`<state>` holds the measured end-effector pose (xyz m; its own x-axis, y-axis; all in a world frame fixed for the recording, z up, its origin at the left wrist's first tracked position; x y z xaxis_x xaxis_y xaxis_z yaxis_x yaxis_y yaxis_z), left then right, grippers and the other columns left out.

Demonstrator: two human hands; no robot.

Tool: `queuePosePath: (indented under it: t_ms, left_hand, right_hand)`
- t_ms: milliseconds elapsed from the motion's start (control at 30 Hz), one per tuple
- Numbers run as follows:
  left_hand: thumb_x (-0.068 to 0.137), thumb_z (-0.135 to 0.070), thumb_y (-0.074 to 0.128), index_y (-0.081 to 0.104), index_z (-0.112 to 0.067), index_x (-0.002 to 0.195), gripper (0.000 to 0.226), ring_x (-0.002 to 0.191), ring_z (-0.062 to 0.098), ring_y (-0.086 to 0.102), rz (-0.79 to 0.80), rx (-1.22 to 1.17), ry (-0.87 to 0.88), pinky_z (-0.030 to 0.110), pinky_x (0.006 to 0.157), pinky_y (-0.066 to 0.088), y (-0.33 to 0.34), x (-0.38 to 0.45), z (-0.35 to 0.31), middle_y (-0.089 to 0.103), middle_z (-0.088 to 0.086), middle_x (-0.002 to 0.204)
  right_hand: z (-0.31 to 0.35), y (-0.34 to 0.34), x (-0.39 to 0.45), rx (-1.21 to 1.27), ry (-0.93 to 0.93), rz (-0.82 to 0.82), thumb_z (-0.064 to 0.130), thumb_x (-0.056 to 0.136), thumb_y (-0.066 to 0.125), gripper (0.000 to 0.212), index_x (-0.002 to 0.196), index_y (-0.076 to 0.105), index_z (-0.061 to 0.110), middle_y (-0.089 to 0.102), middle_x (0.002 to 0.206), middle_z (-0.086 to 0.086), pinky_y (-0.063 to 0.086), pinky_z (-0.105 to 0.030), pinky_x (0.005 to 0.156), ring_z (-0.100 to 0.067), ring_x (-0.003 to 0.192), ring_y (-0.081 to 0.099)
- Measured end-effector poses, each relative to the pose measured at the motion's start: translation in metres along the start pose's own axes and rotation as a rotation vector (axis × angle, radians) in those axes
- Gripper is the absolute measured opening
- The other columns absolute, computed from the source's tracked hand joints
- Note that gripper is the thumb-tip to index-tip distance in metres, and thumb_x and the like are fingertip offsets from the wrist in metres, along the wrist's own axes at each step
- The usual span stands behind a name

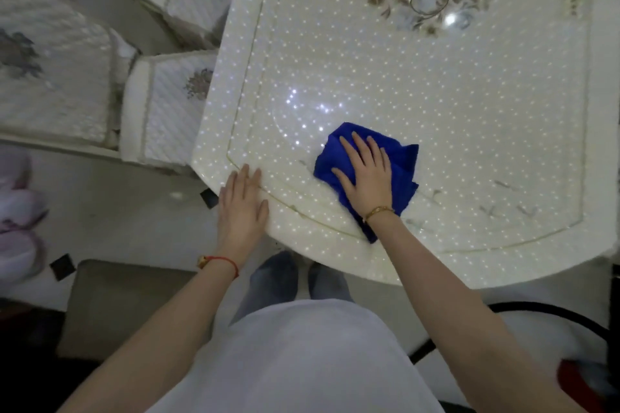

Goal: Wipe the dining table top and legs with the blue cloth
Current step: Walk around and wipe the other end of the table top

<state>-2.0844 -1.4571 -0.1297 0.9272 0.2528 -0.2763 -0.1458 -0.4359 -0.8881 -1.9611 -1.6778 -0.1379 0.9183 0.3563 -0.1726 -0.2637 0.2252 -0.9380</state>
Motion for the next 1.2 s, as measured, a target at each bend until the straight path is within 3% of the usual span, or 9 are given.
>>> queuePosePath:
  t_ms: [67,233,400,500,733,900,1000,1100,1200]
  left_hand:
    - [0.097,-0.028,0.045,0.024,-0.018,0.152,0.060,0.147,0.030,0.017,0.004,-0.006,0.006,0.053,0.121,0.018,0.001,0.000,0.002,0.021,0.010,0.160]
    - [0.095,-0.037,0.033,0.021,-0.022,0.153,0.061,0.148,0.026,0.014,-0.001,-0.013,0.011,0.048,0.123,0.014,0.003,0.000,0.007,0.019,0.005,0.161]
    - [0.096,-0.035,0.034,0.018,-0.023,0.153,0.061,0.149,0.024,0.010,0.013,-0.036,0.014,0.046,0.124,0.008,0.000,-0.001,0.005,0.016,0.004,0.161]
    - [0.096,-0.035,0.036,0.021,-0.022,0.153,0.061,0.148,0.025,0.013,0.017,-0.025,0.014,0.047,0.123,0.012,-0.001,0.000,0.006,0.018,0.004,0.161]
    - [0.099,-0.029,0.048,0.019,-0.023,0.153,0.062,0.149,0.025,0.013,0.039,-0.006,0.034,0.048,0.123,0.016,-0.001,0.001,0.008,0.018,0.004,0.161]
    - [0.099,-0.027,0.048,0.021,-0.021,0.153,0.061,0.149,0.028,0.014,0.043,-0.006,0.040,0.049,0.123,0.014,-0.003,0.001,0.006,0.018,0.006,0.161]
    - [0.099,-0.027,0.047,0.019,-0.021,0.154,0.061,0.149,0.027,0.012,0.049,0.004,0.041,0.048,0.123,0.014,-0.002,0.001,0.005,0.016,0.005,0.161]
    - [0.099,-0.029,0.047,0.020,-0.022,0.153,0.061,0.149,0.026,0.012,0.045,0.015,0.044,0.048,0.123,0.016,-0.003,0.001,0.006,0.016,0.004,0.161]
    - [0.099,-0.029,0.048,0.020,-0.022,0.153,0.062,0.148,0.027,0.013,0.048,0.017,0.052,0.048,0.123,0.017,-0.003,0.002,0.007,0.016,0.005,0.162]
  right_hand:
    - [0.020,0.008,-0.006,-0.012,-0.002,-0.005,0.055,0.098,0.033,0.060,0.151,0.023,0.031,0.023,0.159,0.003,0.013,-0.043,0.121,-0.024,0.146,0.020]
    - [0.048,0.032,-0.088,-0.058,-0.438,0.206,0.055,0.098,0.035,0.060,0.152,0.018,0.036,0.013,0.161,0.009,0.008,-0.040,0.121,-0.018,0.149,0.011]
    - [0.016,0.010,-0.025,-0.022,-0.234,0.107,0.053,0.097,0.035,0.059,0.151,0.023,0.035,0.021,0.159,0.006,0.018,-0.046,0.119,-0.021,0.147,0.018]
    - [0.048,0.013,0.026,-0.039,-0.121,0.046,0.054,0.096,0.035,0.060,0.151,0.025,0.032,0.023,0.159,0.002,0.014,-0.044,0.120,-0.025,0.146,0.020]
    - [0.058,0.030,-0.068,-0.088,-0.458,0.182,0.054,0.097,0.036,0.060,0.152,0.019,0.036,0.017,0.160,0.007,0.011,-0.042,0.121,-0.020,0.148,0.015]
    - [-0.004,-0.002,0.003,-0.027,-0.074,0.031,0.050,0.097,0.038,0.056,0.150,0.026,0.034,0.023,0.159,0.004,0.017,-0.045,0.119,-0.024,0.146,0.021]
    - [0.014,0.002,0.024,-0.013,0.158,-0.064,0.052,0.098,0.036,0.058,0.151,0.025,0.031,0.023,0.159,0.001,0.012,-0.044,0.120,-0.026,0.146,0.020]
    - [0.073,0.029,-0.023,-0.032,-0.132,0.031,0.052,0.097,0.038,0.059,0.151,0.024,0.033,0.020,0.160,0.003,0.014,-0.045,0.120,-0.025,0.147,0.019]
    - [0.070,0.038,-0.086,-0.057,-0.342,0.149,0.053,0.097,0.037,0.060,0.152,0.017,0.037,0.015,0.161,0.007,0.013,-0.043,0.120,-0.019,0.148,0.015]
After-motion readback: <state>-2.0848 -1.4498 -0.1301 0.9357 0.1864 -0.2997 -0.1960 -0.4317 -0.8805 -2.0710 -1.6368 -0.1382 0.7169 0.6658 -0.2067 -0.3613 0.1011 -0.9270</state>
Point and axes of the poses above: each hand's wrist, its own x-axis towards the middle knuckle, its own y-axis out of the palm, z = x × y, the point moved 9 cm from there along x, towards the middle knuckle
